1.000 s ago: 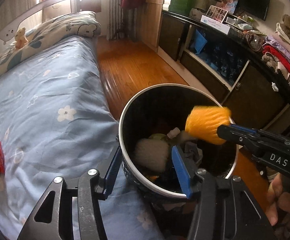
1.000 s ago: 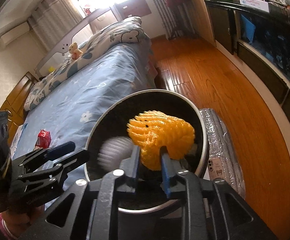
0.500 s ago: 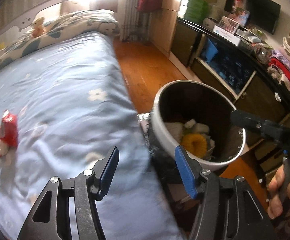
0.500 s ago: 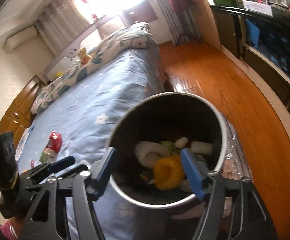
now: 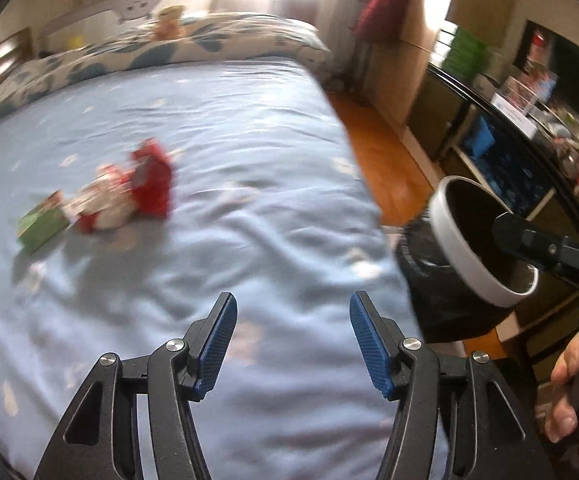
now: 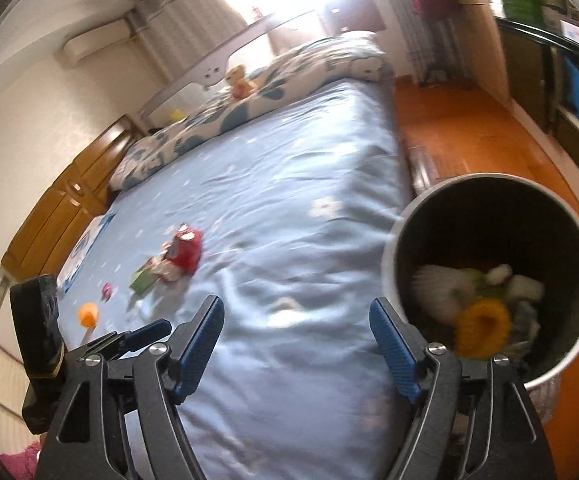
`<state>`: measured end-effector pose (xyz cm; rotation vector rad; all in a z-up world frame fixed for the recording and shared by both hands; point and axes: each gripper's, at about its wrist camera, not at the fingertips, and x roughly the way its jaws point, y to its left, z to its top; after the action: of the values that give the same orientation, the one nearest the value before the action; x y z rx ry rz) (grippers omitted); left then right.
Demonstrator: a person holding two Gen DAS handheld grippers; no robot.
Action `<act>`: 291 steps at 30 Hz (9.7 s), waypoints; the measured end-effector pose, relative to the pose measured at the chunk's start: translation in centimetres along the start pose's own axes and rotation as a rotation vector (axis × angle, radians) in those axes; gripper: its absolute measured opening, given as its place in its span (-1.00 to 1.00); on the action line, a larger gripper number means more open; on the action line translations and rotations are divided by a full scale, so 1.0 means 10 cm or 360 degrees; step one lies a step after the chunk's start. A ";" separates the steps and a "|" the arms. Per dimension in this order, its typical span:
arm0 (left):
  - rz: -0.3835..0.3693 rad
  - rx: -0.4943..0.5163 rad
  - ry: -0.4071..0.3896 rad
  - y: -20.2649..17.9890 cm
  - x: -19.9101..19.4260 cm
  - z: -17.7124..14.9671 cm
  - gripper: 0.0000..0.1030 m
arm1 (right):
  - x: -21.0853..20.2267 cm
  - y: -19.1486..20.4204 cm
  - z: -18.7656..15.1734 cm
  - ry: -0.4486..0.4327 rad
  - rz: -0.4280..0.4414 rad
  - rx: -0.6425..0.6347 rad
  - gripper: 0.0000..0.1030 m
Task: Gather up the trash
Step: 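Move both open tools back over the cartons and packets on the bed, then grasp the green juice carton with the left tool while the right tool grasps the red snack packet, then carry the green carton and red packet over the bin with both tools, then open both tools to drop the carton and packet into the bin, then move both open tools back over the white carton and tissue, then grasp the white red-printed carton with the left tool while the right tool grasps the tissue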
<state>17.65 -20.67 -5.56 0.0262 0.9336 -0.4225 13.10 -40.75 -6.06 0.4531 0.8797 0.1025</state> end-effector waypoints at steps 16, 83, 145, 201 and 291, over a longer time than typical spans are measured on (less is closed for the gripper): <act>0.0218 -0.0298 -0.0043 1.02 -0.49 -0.14 0.13 | 0.74 0.88 -0.01 0.0140 0.0122 -0.0158 0.49; 0.0043 -0.0163 -0.0015 1.74 0.32 0.24 -0.69 | 1.15 0.95 0.08 0.0211 0.0279 -0.0080 -0.95; -0.0365 0.0573 0.0037 -1.34 1.11 0.79 -0.69 | -0.65 -1.37 -0.01 -0.0130 -0.0198 0.0363 -0.95; -0.0090 0.0198 0.0025 -0.23 0.39 0.13 0.22 | -0.22 -0.49 -0.01 -0.0089 -0.0075 0.0138 0.48; 0.0240 -0.0065 0.0156 2.17 1.53 1.15 0.53 | 2.11 0.98 0.22 0.0346 0.0257 -0.0048 -0.87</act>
<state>42.38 -8.33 -14.09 0.0802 1.0292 -0.2645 29.26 -26.95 -15.87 0.4908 1.0527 0.3176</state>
